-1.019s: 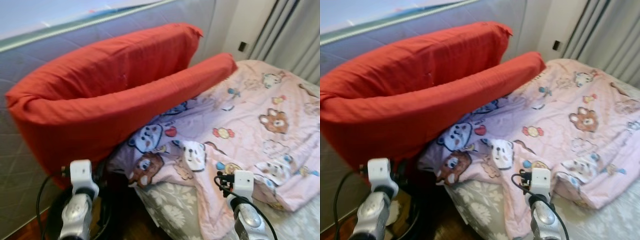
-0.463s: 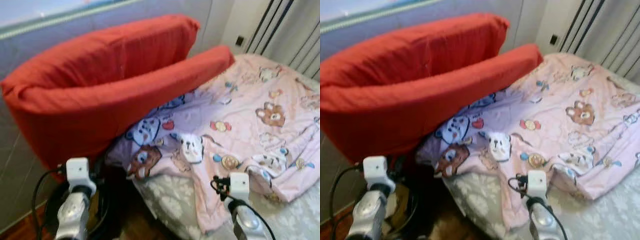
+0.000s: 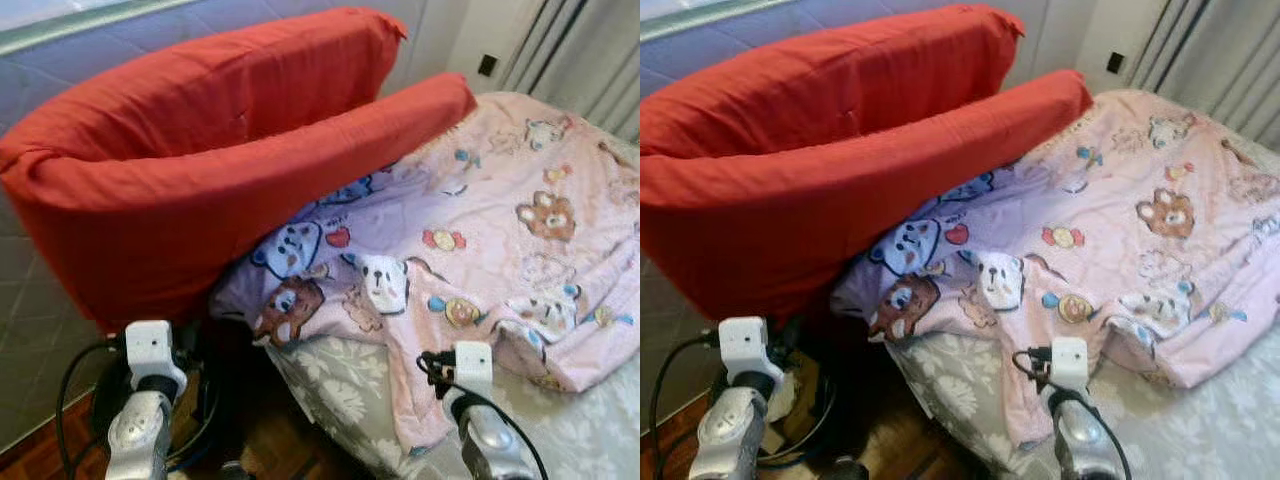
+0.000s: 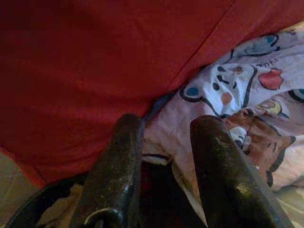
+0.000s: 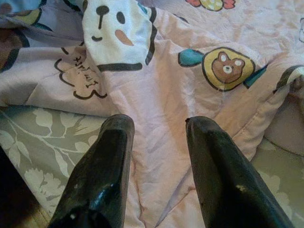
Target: Clean up the room
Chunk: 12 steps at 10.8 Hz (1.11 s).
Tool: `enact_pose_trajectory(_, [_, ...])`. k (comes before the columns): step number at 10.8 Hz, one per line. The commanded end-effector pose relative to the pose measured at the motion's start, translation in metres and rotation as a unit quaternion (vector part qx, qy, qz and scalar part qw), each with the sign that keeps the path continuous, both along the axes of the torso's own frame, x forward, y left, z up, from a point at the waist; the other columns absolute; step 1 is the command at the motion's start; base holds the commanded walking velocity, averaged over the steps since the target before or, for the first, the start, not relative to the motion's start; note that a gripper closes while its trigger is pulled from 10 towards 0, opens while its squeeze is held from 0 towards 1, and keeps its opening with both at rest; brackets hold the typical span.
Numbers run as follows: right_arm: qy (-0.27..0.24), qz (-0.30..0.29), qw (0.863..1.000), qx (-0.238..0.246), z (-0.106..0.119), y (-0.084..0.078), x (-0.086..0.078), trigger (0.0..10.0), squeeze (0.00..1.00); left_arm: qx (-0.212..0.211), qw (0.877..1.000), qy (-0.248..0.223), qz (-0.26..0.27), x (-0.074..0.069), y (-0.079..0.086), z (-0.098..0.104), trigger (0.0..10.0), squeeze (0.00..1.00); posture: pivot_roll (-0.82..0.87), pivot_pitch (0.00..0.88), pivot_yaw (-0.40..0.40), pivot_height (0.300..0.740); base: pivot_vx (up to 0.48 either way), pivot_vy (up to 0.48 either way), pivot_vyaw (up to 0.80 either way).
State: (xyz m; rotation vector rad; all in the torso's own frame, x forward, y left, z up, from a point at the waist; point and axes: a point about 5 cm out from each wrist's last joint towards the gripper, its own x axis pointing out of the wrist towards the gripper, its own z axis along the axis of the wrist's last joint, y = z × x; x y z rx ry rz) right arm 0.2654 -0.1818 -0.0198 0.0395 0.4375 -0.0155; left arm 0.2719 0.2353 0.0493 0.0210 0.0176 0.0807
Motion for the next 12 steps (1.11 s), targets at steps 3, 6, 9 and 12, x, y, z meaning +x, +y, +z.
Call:
enact_pose_trajectory(3, [0.047,0.008,0.999,0.001,-0.012,0.003,-0.01,10.0,0.0,0.003,1.0,0.015,0.0,-0.008,0.004,-0.001,10.0,0.0,0.23,0.248,-0.063,0.656,0.0,0.0,0.0])
enact_pose_trajectory(6, [0.075,-0.017,0.997,0.007,-0.013,0.002,-0.006,10.0,0.0,0.009,1.0,0.012,-0.001,-0.012,0.006,0.008,10.0,0.0,0.25,0.303,-0.048,0.656,0.0,0.0,0.0])
enact_pose_trajectory(9, [0.09,-0.037,0.995,0.022,-0.009,0.004,0.003,10.0,0.0,0.018,1.0,0.007,-0.002,-0.012,0.01,0.018,10.0,0.0,0.28,0.344,-0.028,0.656,0.0,0.0,0.0])
enact_pose_trajectory(12, [0.074,-0.038,0.996,0.04,-0.002,0.009,0.012,10.0,0.0,0.023,1.0,0.006,-0.008,-0.011,0.009,0.028,10.0,0.0,0.29,0.391,-0.009,0.631,0.0,0.0,0.0])
